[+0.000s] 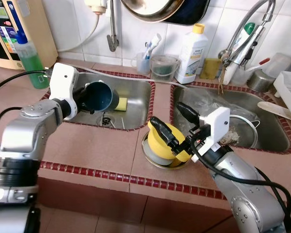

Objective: Kitchen organization

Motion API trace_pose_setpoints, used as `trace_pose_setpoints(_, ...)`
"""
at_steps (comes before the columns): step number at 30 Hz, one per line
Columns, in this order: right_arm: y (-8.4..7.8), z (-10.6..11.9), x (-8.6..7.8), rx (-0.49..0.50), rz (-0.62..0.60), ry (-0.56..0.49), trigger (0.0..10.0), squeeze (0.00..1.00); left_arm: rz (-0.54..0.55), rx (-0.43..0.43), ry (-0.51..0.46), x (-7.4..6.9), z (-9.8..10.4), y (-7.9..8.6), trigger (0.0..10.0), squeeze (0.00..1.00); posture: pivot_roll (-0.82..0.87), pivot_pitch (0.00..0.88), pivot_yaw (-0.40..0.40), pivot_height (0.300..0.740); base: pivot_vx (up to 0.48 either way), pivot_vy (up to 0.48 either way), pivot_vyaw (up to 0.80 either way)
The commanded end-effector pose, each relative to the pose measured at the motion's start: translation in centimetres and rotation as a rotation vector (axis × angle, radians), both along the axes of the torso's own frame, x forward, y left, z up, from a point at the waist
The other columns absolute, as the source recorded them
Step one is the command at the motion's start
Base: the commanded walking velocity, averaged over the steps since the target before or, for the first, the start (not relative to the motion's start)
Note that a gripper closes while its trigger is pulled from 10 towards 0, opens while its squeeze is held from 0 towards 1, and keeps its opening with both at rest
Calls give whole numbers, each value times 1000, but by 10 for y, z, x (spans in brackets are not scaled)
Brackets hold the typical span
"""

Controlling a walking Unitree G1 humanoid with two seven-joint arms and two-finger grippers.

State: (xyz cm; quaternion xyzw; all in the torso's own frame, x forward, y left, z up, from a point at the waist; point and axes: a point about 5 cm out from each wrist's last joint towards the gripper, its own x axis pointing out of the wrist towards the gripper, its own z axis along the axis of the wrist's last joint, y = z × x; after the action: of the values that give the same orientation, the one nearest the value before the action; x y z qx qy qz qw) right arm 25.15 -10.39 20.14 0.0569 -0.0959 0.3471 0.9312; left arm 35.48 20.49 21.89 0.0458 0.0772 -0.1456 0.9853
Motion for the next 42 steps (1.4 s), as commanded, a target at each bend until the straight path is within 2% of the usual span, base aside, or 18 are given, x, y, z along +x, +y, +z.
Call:
trace_pose_setpoints(1, -2, 9, -5, 27, 7, -17, 10000, 0, 17, 8, -62, 4, 9, -1, 10000, 0, -129, 102, -47, 740, 0, 0, 0)
trace_pose_setpoints(4, -1, 13, -11, 48, 21, -3, 10000, 0, 30, -37, -49, 9, 1, -2, 10000, 0, -137, 138, -49, 740, 0, 0, 0)
trace_pose_setpoints(11, -3, 12, -21, 41, 19, 35, 10000, 0, 25, -27, -48, 20, -12, -3, 10000, 0, -152, 181, -46, 740, 0, 0, 0)
trace_pose_setpoints(13, -8, 11, -27, 32, -6, 56, 10000, 0, 15, -2, -56, 26, -15, -5, 10000, 0, -174, 210, -40, 740, 0, 0, 0)
trace_pose_setpoints(25, -17, 12, -42, 36, -71, 94, 10000, 0, -40, 24, -83, 40, -10, -15, 10000, 0, -213, 259, -18, 740, 0, 0, 0)
trace_pose_setpoints(35, -21, 13, -48, 37, -100, 111, 10000, 0, -112, 55, -89, 47, -5, -20, 10000, 0, -222, 273, -9, 740, 0, 0, 0)
trace_pose_setpoints(36, -21, 13, -48, 37, -102, 111, 10000, 0, -112, 51, -89, 47, -4, -20, 10000, 400, -222, 273, -9, 740, 0, 0, 0)
trace_pose_setpoints(37, -22, 13, -48, 38, -104, 113, 10000, 0, -114, 38, -88, 48, -4, -19, 10000, 969, -222, 272, -8, 740, 0, 0, 0)
trace_pose_setpoints(39, -22, 14, -48, 38, -107, 114, 10000, 0, -125, 10, -86, 48, -2, -19, 10000, 1000, -220, 272, -7, 740, 0, 0, 0)
trace_pose_setpoints(42, -22, 14, -47, 41, -108, 112, 10000, 0, -122, 27, -90, 49, 0, -18, 10000, 1000, -219, 271, -6, 740, 0, 0, 0)
